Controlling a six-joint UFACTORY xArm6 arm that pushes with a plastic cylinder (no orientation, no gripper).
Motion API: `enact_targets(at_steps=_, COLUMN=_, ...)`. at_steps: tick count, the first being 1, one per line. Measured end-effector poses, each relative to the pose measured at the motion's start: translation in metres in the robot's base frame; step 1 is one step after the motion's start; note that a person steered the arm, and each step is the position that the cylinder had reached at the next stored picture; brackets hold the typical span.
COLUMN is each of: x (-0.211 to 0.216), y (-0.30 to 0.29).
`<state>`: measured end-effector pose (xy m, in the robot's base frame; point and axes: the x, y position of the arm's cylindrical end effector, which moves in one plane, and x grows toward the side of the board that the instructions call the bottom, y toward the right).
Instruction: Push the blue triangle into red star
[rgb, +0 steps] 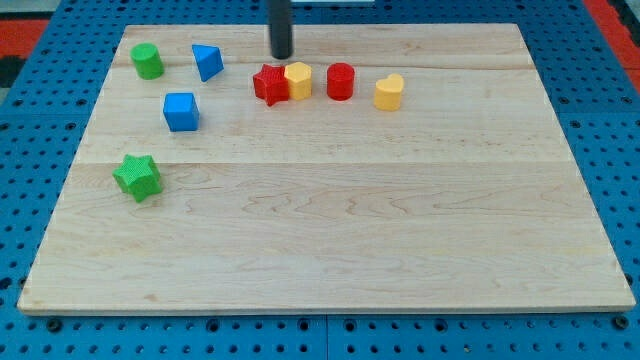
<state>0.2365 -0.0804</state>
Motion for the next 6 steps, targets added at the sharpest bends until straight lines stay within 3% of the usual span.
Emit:
enact_targets(at_steps=1, x=-0.001, y=-0.084)
enact_targets(at_steps=2, x=0.010, y=-0.119)
enact_targets(at_steps=5, x=0.066, y=0.027)
enact_targets(at_steps=6, x=0.115, y=0.017)
